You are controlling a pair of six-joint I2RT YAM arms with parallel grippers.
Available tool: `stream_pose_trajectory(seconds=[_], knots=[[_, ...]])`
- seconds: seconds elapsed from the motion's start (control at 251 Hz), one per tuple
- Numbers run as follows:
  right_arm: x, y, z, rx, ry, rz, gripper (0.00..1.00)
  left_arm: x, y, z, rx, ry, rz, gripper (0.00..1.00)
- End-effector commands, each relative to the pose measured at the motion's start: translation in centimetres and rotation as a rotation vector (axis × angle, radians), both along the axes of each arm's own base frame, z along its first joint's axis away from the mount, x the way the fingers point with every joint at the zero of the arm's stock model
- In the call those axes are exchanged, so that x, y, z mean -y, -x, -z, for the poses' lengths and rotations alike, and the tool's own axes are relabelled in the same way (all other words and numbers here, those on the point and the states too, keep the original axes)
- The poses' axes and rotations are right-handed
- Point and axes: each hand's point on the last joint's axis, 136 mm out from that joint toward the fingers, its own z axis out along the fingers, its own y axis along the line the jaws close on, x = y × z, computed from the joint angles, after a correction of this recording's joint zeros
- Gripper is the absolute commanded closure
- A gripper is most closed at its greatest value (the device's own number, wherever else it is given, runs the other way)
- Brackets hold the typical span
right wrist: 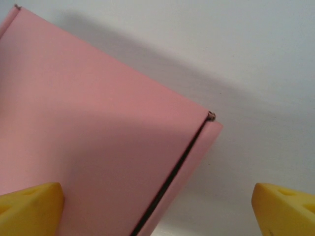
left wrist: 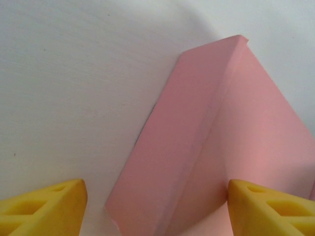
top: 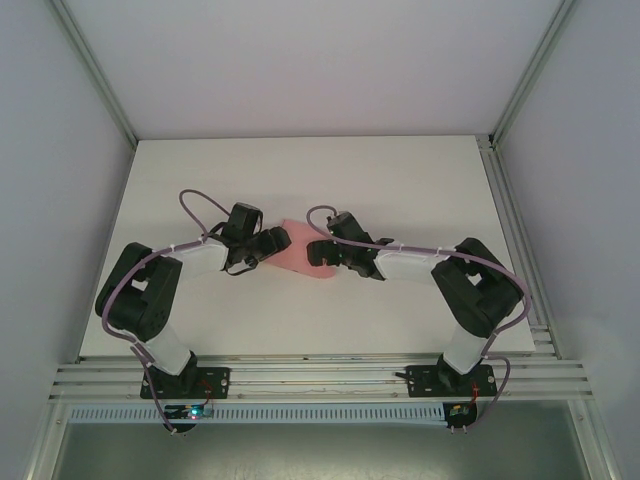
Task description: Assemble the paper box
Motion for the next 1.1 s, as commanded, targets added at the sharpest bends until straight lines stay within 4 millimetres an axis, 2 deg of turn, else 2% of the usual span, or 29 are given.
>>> stream_pose_trajectory(seconds=[0.0, 0.116, 0.243, 0.371, 0.455, 0.539, 0.674, 0.75, 0.83, 0.986, 1.097], knots=[[4.6, 2.0, 4.9, -0.124, 0.157, 0.068, 0.03, -0.9, 2.1, 0.3, -0.044, -0.091, 0.051, 0.27], [3.4, 0.9, 2.5, -0.058, 0.094, 0.024, 0.02, -0.9, 1.5, -2.4, 0.024, -0.106, 0.079, 0.26], [2.7, -0.7, -1.4, 0.036, 0.042, -0.024, 0.02, -1.5, 0.7, -4.9, 0.071, -0.142, 0.076, 0.23], [2.5, -1.8, -4.5, 0.095, -0.059, -0.035, 0.02, -1.9, -0.1, -5.4, 0.102, -0.164, 0.082, 0.18], [3.1, -2.2, -5.5, 0.126, -0.111, 0.0, 0.02, -1.2, -1.0, -5.2, 0.108, -0.114, 0.11, 0.18], [3.9, -2.2, -5.6, 0.137, -0.153, 0.034, 0.02, 0.2, -1.9, -5.0, 0.102, -0.042, 0.152, 0.2], [4.6, -1.9, -5.2, 0.112, -0.231, 0.064, 0.02, 1.7, -2.4, -3.5, 0.051, 0.023, 0.213, 0.32], [5.0, -1.8, -4.9, 0.104, -0.266, 0.083, 0.02, 1.6, -2.4, -2.4, 0.023, 0.027, 0.215, 0.44], [5.2, -1.6, -4.5, 0.081, -0.297, 0.08, 0.02, 1.5, -2.4, -1.8, 0.011, 0.057, 0.219, 0.51], [4.5, -1.2, -3.7, 0.029, -0.356, 0.044, 0.02, 1.2, -1.8, -0.9, 0.011, 0.122, 0.207, 0.71], [3.7, -1.0, -3.4, -0.016, -0.453, -0.002, 0.02, 1.6, -1.3, -0.8, 0.028, 0.204, 0.242, 0.79]])
